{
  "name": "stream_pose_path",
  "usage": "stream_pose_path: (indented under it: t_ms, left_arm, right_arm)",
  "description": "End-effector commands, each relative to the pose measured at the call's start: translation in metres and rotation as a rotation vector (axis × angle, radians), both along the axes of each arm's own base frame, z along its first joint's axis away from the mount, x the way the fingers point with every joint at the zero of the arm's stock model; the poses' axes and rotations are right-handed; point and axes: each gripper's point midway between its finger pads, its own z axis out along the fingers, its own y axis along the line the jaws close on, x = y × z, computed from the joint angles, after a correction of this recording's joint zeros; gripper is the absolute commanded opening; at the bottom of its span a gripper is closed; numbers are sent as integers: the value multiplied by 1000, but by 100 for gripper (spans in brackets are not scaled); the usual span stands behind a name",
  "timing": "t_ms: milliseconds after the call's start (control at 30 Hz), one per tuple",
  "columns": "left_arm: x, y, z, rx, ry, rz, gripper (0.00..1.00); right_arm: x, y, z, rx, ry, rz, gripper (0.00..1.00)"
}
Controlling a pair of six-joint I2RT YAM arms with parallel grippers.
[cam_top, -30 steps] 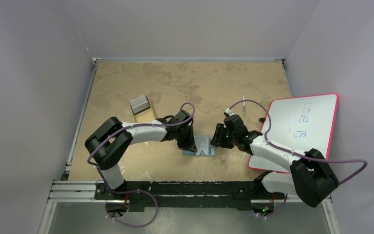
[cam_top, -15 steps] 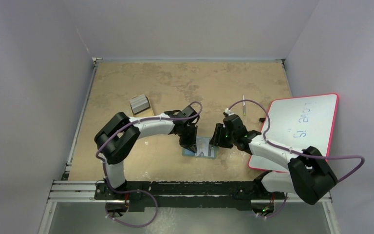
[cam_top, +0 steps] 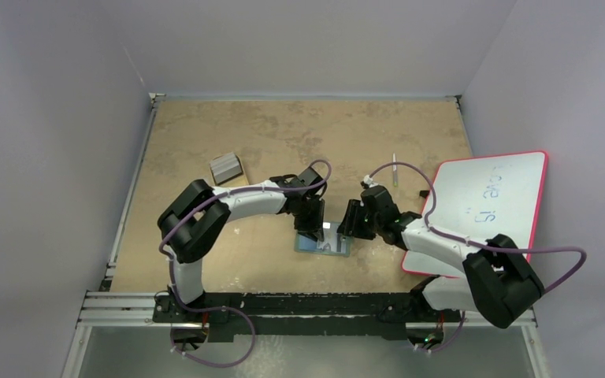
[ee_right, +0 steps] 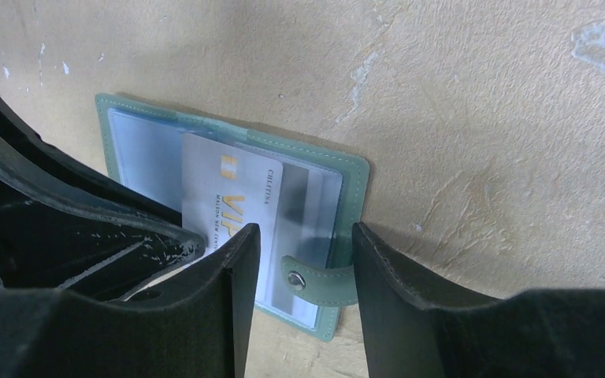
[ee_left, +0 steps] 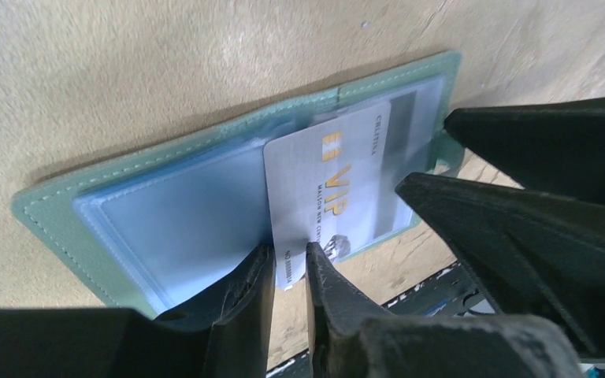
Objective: Put the credit cards into the card holder
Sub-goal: Insert the credit card into the card holder.
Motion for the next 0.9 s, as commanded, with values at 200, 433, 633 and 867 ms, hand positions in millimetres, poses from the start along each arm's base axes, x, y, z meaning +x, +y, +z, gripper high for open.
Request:
stream_pose_path:
  t_ms: [200, 433, 633, 867]
  left_arm:
    - [27, -16, 14, -94, -128, 82, 23]
    - [26, -21, 18, -125, -143, 98, 24]
    - [29, -34, 32, -178, -175, 157, 24]
    - [24, -53, 35, -234, -171, 182, 24]
  right_arm:
    - [0, -1, 5, 14, -4, -29, 50]
    - [0, -3, 6, 29, -1, -57, 49]
    - [0, 2, 3, 60, 4, -53, 48]
    - [4, 12, 1, 98, 4, -38, 48]
